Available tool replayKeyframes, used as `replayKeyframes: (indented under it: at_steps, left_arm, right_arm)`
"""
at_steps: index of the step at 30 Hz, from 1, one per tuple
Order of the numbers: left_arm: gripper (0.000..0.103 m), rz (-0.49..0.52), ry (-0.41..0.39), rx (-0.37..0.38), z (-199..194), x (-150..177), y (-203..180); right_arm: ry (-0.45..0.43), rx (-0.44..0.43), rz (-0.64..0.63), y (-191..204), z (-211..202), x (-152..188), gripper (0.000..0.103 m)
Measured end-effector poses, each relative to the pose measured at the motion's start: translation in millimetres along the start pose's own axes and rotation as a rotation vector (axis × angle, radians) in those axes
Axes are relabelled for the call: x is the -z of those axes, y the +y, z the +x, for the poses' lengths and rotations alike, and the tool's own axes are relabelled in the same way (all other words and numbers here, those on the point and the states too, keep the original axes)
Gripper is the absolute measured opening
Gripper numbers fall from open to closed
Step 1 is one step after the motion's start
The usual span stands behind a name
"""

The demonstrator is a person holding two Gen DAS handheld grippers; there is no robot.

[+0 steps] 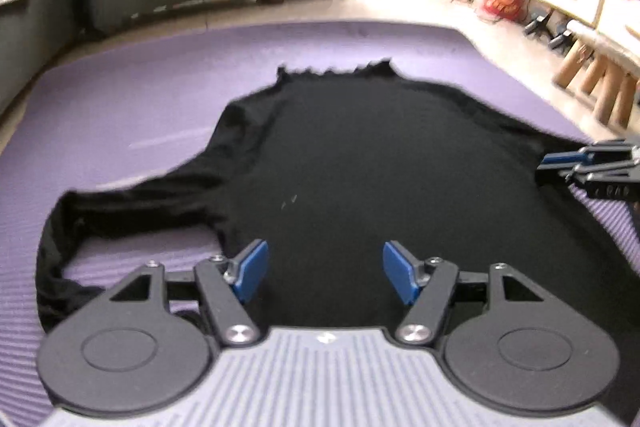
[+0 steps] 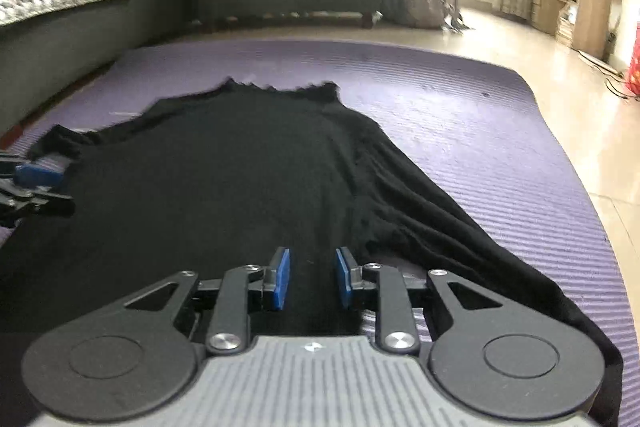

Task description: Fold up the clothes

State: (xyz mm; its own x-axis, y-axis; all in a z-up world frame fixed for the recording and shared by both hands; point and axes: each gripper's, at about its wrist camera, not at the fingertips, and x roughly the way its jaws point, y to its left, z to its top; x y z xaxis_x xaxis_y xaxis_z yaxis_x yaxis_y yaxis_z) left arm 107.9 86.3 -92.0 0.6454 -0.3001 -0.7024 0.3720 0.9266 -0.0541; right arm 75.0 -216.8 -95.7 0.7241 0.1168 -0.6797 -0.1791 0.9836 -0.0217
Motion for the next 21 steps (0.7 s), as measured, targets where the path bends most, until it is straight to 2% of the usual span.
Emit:
replayKeyframes:
  at_steps: [4,5,8,9,11,12,14,16,17,20,21]
  left_arm:
    - [0.069,0.018,0.013,-0.025,0,1,2]
    - [0.07,0.014,0.02,-0.029,0,-1,0]
    - [0.072,0.034,0.02,-0.031,-3,-8,-7]
    - [0.074,0.054,0.006,-0.028,-7,-13,-13]
    - [0.076,0.074,-0.027,-0.006,-14,-22,-25]
    - [0.076,0.076,-0.034,0.021,-12,-30,-35]
    - [0.076,0.074,-0.039,0.061,-9,-41,-50]
    - [0.075,0.063,-0.032,0.137,3,-52,-74]
    - [0.075,0.064,-0.031,0.148,7,-54,-80]
    - [0.075,0.089,-0.03,0.195,22,-61,-111]
    - [0.075,0.103,-0.027,0.212,29,-64,-124]
  right_arm:
    - [0.053,0.091,0.059,-27,-9,-2,0.026]
    - [0.061,0.085,0.074,-32,-12,-3,0.026]
    - [0.095,0.069,0.117,-55,-39,-13,0.036]
    - [0.102,0.102,0.091,-59,-48,-15,0.039]
    - [0.139,0.176,0.031,-67,-60,-15,0.048]
    - [0.18,0.226,-0.007,-74,-64,-12,0.048]
    - [0.243,0.249,-0.008,-86,-65,-4,0.048]
    - [0.332,0.224,0.028,-99,-60,7,0.048]
    - [0.357,0.209,0.038,-103,-58,11,0.048]
    - [0.388,0.188,0.058,-108,-53,15,0.04]
    - [0.39,0.178,0.077,-112,-54,14,0.015]
